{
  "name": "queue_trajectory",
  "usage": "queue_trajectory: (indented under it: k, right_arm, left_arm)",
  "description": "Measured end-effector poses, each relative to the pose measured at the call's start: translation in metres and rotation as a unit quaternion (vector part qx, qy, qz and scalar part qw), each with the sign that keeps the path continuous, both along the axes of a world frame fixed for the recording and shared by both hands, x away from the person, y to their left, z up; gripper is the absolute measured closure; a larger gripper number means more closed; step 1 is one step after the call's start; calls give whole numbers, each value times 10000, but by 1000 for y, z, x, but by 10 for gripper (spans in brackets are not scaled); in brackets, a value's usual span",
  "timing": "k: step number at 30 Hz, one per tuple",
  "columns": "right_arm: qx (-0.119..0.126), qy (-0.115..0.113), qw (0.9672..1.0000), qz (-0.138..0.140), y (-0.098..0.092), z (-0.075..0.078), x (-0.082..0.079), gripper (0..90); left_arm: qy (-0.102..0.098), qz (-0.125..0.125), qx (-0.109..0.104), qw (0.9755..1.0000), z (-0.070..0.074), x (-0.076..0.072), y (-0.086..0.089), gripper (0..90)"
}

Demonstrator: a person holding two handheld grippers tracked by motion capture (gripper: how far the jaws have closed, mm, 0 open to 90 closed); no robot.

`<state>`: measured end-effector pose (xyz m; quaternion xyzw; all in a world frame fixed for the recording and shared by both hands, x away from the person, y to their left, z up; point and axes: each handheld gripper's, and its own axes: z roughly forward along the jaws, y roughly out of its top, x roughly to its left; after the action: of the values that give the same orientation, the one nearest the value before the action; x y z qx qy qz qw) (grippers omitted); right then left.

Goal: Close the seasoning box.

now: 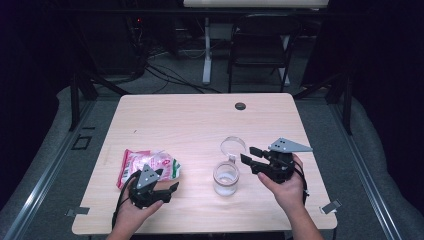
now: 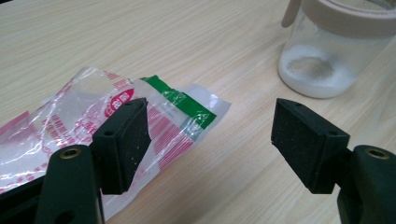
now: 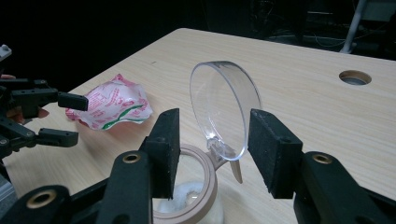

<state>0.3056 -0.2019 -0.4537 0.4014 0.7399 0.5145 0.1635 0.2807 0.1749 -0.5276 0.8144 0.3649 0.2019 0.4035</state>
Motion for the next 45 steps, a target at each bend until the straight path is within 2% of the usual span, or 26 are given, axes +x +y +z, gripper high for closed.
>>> queue_trajectory:
  k: [3, 4, 6, 10, 13, 15, 18, 26, 31, 32, 34, 36, 39, 45]
  right_arm:
    - [-7, 10, 10000, 12, 0, -1, 0, 537]
    - [-7, 10, 10000, 12, 0, -1, 0, 537]
    - [-5, 13, 10000, -30, 0, -1, 0, 537]
    - [-40, -17, 10000, -56, 0, -2, -1, 538]
    - [-59, -12, 10000, -70, -2, -2, -3, 538]
    - [-59, -42, 9999, -112, -3, -2, -4, 539]
    - [-122, -79, 9997, -170, -6, -1, -6, 541]
    - [-158, -98, 9995, -269, -11, -1, -11, 540]
    - [-156, -112, 9992, -343, -16, -1, -14, 540]
    - [-171, -113, 9991, -362, -17, -1, -16, 540]
    - [-192, -125, 9990, -374, -18, -1, -16, 540]
    - [-200, -119, 9988, -422, -20, -1, -18, 541]
    - [-179, -130, 9986, -481, -22, -2, -20, 541]
    - [-199, -129, 9982, -551, -26, -2, -22, 541]
  left_arm:
    - [-53, 33, 171, 9998, -3, 1, -4, 284]
    - [-53, 33, 171, 9998, -3, 1, -4, 286]
    - [-198, 129, 386, 9990, -7, 2, -7, 320]
    - [-192, 173, 405, 9988, -12, 6, -8, 337]
    - [-174, 211, 568, 9980, -16, 11, -8, 337]
    - [-175, 185, 753, 9968, -19, 14, -9, 335]
    - [-158, 201, 840, 9961, -23, 18, -12, 332]
    - [-165, 313, 907, 9952, -27, 29, -12, 339]
    - [-134, 395, 949, 9946, -29, 36, -10, 373]
    - [-117, 388, 946, 9947, -29, 36, -10, 418]
    - [-50, 351, 881, 9955, -29, 38, -10, 433]
    - [-30, 396, 913, 9950, -29, 40, -12, 465]
    - [-35, 447, 982, 9942, -29, 42, -13, 475]
    - [20, 551, 955, 9939, -30, 47, -12, 526]
